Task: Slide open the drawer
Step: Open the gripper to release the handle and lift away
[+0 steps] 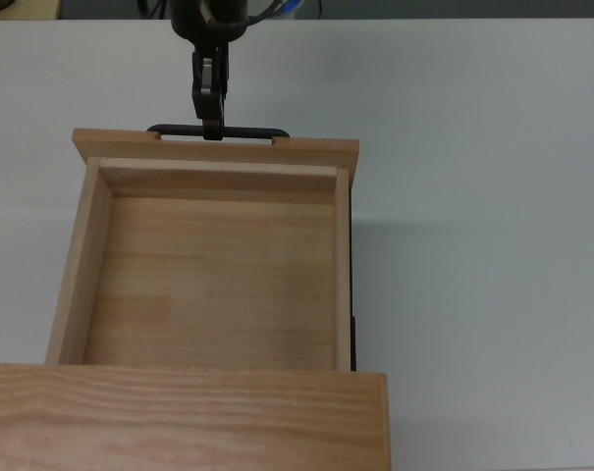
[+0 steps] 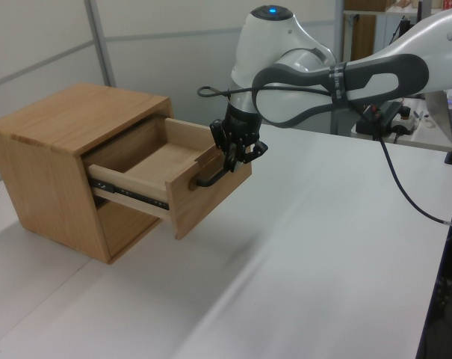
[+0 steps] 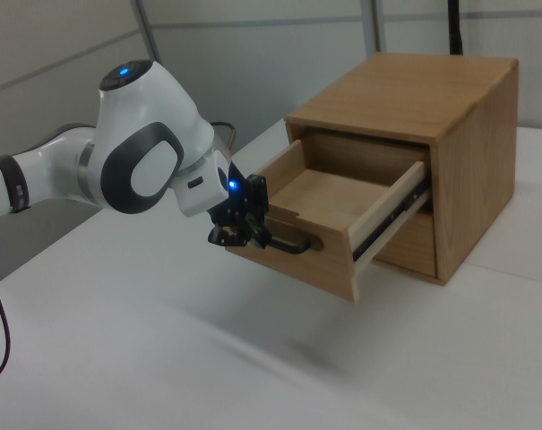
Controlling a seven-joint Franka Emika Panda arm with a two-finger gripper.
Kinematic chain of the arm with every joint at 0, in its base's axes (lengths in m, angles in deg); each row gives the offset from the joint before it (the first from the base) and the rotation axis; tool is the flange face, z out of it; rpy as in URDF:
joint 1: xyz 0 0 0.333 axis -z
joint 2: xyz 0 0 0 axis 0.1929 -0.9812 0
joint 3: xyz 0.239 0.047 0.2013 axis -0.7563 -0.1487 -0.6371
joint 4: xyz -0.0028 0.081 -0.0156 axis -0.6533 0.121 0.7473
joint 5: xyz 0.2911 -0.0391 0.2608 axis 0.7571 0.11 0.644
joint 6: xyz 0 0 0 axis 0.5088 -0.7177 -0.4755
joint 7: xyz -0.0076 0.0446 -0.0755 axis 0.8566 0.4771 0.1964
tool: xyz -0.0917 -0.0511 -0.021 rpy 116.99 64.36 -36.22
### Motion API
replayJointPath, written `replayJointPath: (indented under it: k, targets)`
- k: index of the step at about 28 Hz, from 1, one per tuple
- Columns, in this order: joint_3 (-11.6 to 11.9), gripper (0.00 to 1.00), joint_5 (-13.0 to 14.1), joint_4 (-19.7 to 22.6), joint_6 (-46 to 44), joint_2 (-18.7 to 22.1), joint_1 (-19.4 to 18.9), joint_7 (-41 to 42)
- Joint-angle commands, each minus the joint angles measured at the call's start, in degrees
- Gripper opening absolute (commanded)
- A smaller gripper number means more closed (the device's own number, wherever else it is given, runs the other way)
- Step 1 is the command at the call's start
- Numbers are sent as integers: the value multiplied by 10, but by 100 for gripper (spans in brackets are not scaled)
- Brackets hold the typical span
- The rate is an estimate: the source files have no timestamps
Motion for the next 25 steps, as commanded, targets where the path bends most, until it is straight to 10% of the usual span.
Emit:
replayJointPath:
  k: [1, 9, 15, 25]
  targets:
    - [6, 0, 6, 5, -64, 19, -5, -4]
    - [15, 21, 16, -39, -122, 20, -5, -3]
    - [16, 85, 16, -73, -178, 25, -5, -2]
    - [11, 100, 6, -77, -242, 32, -8, 62]
